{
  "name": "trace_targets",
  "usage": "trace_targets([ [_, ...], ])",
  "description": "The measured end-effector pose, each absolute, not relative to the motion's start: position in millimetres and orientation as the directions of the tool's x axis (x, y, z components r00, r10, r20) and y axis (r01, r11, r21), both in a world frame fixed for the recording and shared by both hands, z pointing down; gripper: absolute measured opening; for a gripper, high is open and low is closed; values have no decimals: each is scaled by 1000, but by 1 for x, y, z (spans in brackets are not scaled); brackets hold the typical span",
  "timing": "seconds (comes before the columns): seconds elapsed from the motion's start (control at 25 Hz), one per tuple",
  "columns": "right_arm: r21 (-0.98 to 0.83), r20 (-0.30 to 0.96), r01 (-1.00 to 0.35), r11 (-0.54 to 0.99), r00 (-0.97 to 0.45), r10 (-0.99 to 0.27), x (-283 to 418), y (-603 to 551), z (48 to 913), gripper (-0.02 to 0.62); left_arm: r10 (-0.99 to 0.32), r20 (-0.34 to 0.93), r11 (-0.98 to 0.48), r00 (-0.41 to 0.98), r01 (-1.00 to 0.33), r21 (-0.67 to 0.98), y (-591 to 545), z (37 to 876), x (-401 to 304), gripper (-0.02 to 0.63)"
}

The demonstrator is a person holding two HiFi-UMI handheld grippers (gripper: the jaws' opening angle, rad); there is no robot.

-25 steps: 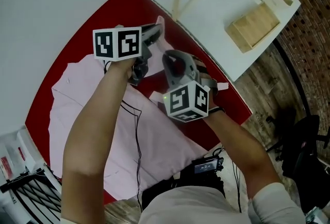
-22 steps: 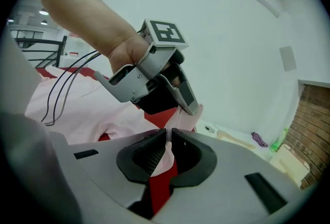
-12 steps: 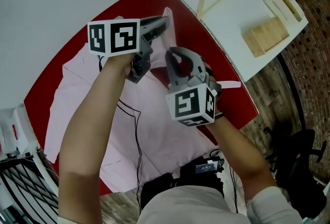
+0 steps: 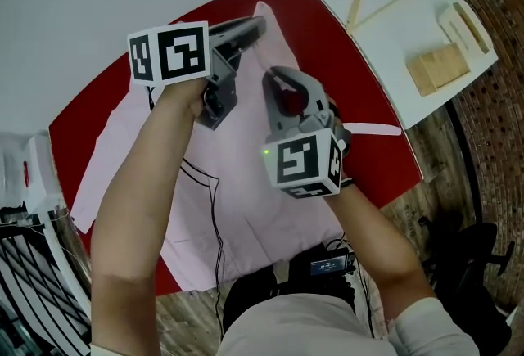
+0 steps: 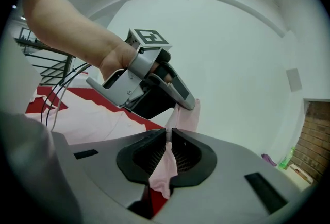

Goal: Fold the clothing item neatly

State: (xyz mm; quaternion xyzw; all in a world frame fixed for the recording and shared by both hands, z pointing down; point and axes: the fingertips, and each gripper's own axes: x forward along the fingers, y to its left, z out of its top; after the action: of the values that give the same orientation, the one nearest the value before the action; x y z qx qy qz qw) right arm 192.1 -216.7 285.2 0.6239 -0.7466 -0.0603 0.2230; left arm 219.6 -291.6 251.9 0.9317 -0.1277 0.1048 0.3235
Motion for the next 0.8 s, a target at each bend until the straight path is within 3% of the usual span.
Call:
trace_targets([
  [0.4,407,239,-837,365,-288,-927,73,-222,271,44,-323,244,-705,914,-404,582,-302,238,83,17],
  [0.8,416,405,-729,544,-387,-828,-4,-202,355,44,-414,313,-545,855,-509,667,-285,333,-14,18],
])
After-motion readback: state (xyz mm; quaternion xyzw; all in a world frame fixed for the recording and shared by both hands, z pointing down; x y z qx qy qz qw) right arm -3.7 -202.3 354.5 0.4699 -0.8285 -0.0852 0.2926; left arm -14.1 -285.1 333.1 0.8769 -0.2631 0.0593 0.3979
